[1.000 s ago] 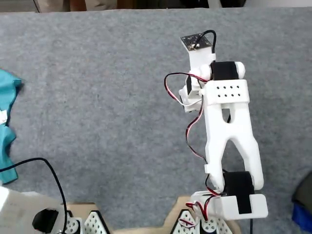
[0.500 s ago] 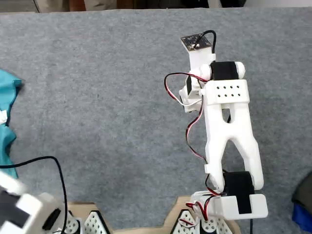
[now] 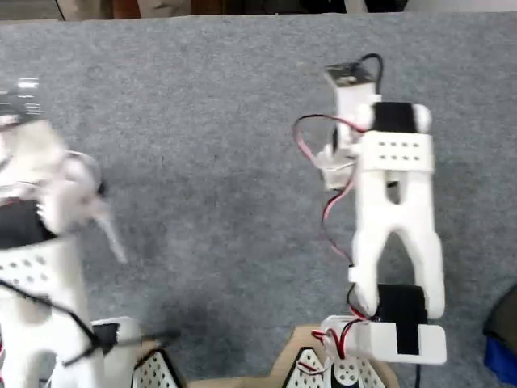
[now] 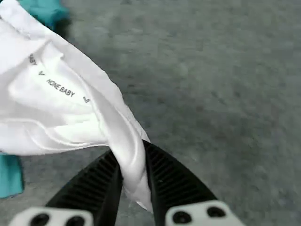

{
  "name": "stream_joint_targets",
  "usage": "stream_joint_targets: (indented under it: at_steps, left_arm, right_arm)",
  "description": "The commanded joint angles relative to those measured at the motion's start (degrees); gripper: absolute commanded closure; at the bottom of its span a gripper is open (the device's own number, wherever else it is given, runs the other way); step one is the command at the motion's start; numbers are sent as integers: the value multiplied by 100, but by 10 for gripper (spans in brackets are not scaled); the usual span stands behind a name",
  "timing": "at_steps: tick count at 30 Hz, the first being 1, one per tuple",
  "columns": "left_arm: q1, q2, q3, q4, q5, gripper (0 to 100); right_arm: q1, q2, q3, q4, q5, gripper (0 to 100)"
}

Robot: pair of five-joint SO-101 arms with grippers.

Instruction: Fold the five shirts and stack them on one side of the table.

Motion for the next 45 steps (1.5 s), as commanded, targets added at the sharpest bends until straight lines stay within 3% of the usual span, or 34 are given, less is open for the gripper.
stream_joint_targets:
  at_steps: [1,5,11,14,17,20,25,29,32,36,41,45]
  left_arm:
    - [1679,-127,-281,255,431,981]
    - [2813,127,-273,273,440,980]
    - [4360,910,-290,431,62,980]
    - [4774,1262,-334,431,-79,950]
    - [4642,1358,-633,589,185,835]
    - [3851,1332,-1424,1064,686,752]
    - [1705,1262,-2303,1415,404,747]
    - [-589,919,-2356,1407,-369,746]
    - [-1758,866,-2189,1398,-1143,749]
    - [-2998,945,-1732,1046,-1873,750]
    - [-4229,1297,-440,-527,-1908,750]
    - [-4738,1508,18,-967,-1925,750]
  right_arm:
    - [664,-75,-40,167,1108,990]
    - [1200,-75,-40,255,1899,990]
    - [1613,-75,-259,255,2207,990]
    - [1622,-40,-356,264,2224,990]
    - [1587,-22,-374,264,2215,990]
    - [1437,-22,-382,255,2215,989]
    - [435,-13,-382,237,2110,934]
    - [-848,40,-690,220,1503,780]
    - [-1727,338,-1314,220,1248,709]
    - [-2712,1349,-2536,185,791,743]
    - [-3442,3433,-4541,-299,237,847]
    - [-3934,5182,-6703,-308,141,903]
